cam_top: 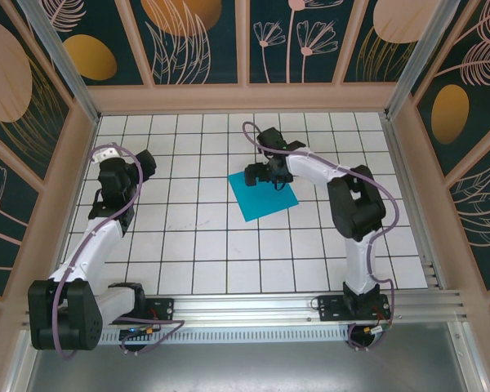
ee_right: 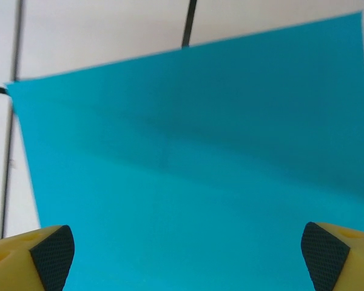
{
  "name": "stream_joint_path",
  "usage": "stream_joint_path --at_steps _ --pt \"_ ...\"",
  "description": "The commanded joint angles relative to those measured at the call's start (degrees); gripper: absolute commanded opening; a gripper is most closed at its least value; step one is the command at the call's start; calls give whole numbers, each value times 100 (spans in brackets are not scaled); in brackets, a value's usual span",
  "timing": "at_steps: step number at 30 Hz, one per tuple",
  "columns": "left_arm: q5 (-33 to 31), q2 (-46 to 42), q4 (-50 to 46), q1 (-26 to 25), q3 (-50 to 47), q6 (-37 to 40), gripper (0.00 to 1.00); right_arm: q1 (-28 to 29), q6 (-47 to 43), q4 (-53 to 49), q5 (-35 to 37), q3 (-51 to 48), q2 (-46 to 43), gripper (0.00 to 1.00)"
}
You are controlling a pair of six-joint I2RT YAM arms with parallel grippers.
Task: Fold a paper plane with a square sheet of paper (pick it up from the middle)
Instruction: Fold the square sheet of paper in half at the center of the table.
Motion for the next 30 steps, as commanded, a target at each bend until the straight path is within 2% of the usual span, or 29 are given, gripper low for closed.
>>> stream_joint_path --at_steps 1,9,17,30 --pt "68 13 -35 31 102 6 98 131 -262 -603 83 407 327 99" --pt "78 36 -80 27 123 24 98 159 -410 -925 364 778 772 99" --pt "64 53 -97 27 128 33 99 177 -443 -957 514 539 1004 98" --pt "86 62 -125 27 128 24 99 179 -279 -821 548 313 1107 77"
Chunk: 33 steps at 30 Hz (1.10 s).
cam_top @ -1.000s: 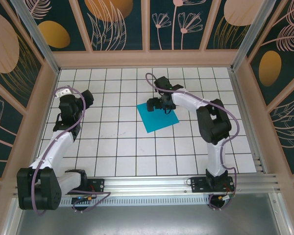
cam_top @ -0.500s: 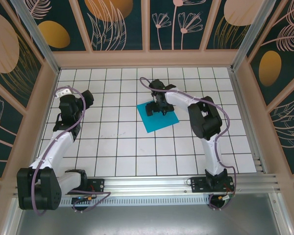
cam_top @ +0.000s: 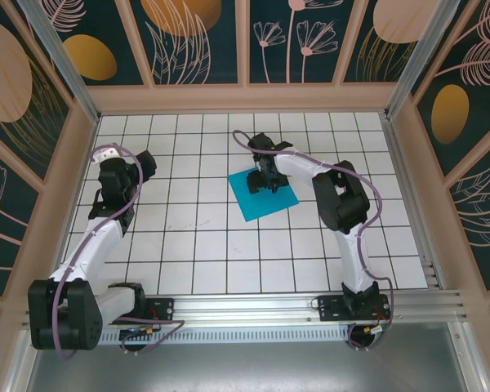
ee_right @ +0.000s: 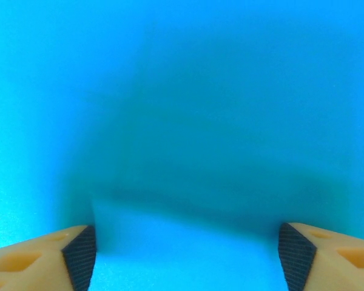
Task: Fold a paper plane with a square sheet of paper (pick it up from the middle)
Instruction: Fold the square sheet of paper in half at the center of the table.
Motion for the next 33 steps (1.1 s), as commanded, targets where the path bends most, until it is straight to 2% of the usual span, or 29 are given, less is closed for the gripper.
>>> stream_joint_path --at_steps 1,6,10,14,17,21,24,28,31,33 --pt "79 45 -75 27 129 24 98 11 102 -187 -24 -250 368 75" --pt "83 44 -84 22 129 24 98 8 109 -204 62 -232 347 66" --pt "90 57 -84 26 129 20 99 23 173 -217 80 -139 251 64" --pt "204 61 -95 33 137 6 99 19 305 -83 -179 -95 7 54" --pt "623 94 -101 27 172 -57 98 7 485 278 -919 -262 -253 43" --pt "1440 187 -67 26 166 -216 99 8 859 848 -1855 -546 -513 33" --pt "2201 267 253 30 -4 -608 99 -39 1150 1435 -2555 -869 -799 32" --pt "3255 523 1129 3 -400 -1421 99 -176 1725 2781 -4015 -1576 -1310 32" --pt "3552 725 1535 -121 -568 -1778 97 -179 2204 3602 -4665 -1989 -1447 32" --pt "3552 844 1606 -287 -568 -1817 97 -173 2304 3802 -4763 -2140 -1427 32"
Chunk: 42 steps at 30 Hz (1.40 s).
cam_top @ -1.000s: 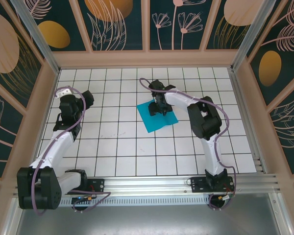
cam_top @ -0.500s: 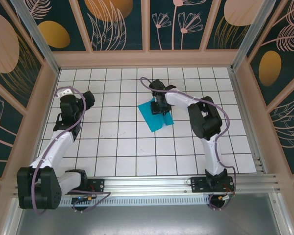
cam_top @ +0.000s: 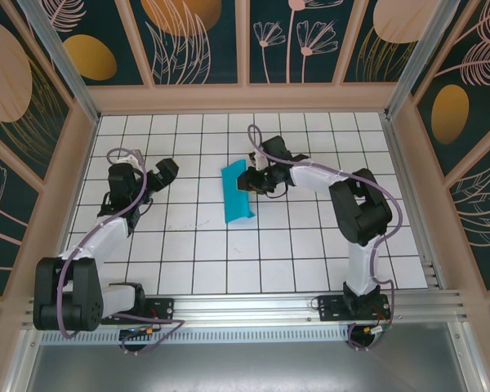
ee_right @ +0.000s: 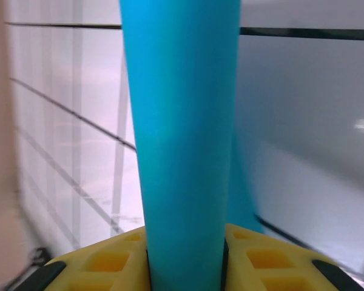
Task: Fold a paper plane with a square sheet of paper (pick it up from the middle)
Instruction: Fold the square sheet of paper in half at the center of the table.
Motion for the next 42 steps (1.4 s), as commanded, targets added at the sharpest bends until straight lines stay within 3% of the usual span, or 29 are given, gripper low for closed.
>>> stream_joint_path --at_steps 1,4,9,17,21,25,33,42 --pt "526 181 590 -278 -40 -428 97 -13 488 921 -787 -262 -116 32" --pt "503 422 650 -570 10 -460 96 -177 410 868 -624 -375 -24 32" --pt "498 820 877 -860 49 -601 95 -224 -1 275 301 -329 95 36" --pt "476 1068 923 -1002 172 -595 94 -239 -454 -625 1806 -61 138 60" --pt "492 1168 887 -1045 221 -584 94 -234 -472 -793 2200 -38 46 68" --pt "538 1276 864 -1125 307 -580 94 -239 -422 -866 2287 -61 -15 65" --pt "627 1623 759 -1346 623 -621 86 -258 -209 -820 2416 -268 -58 46" --pt "721 2098 703 -1723 1038 -603 75 -347 -426 -846 2302 -435 -85 39"
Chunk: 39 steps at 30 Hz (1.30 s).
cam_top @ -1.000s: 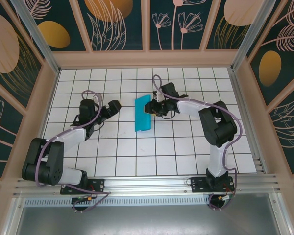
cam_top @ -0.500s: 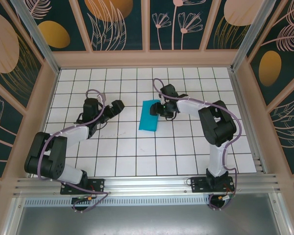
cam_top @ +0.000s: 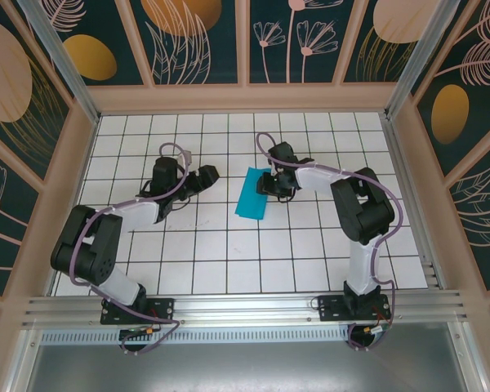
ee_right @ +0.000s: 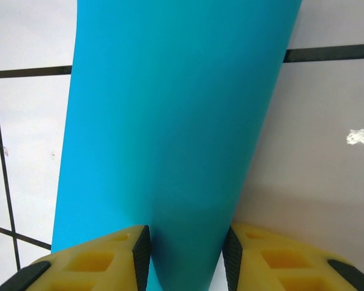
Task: Fold a paper plane with a square sheet of paper (pick it up from the middle)
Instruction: Fold the square sheet of paper in half at the center of the table.
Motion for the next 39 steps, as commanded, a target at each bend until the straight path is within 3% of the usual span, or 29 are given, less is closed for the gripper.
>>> stream_joint_path --at_steps 1,10,16,26,39 --pt "172 229 -6 -164 269 -19 74 -92 -217 -208 -44 -146 -147 39" --pt "308 874 -94 -628 748 -60 57 -185 -424 -350 53 -220 -251 49" --pt "361 1240 -147 -899 1079 -95 42 -181 -407 -449 262 -227 -275 46" --pt "62 1473 -169 -1018 1274 -209 38 -199 -400 -425 247 -306 -202 38" --pt "-628 1386 -142 -1024 1242 15 38 -339 -949 -598 -120 -277 96 44"
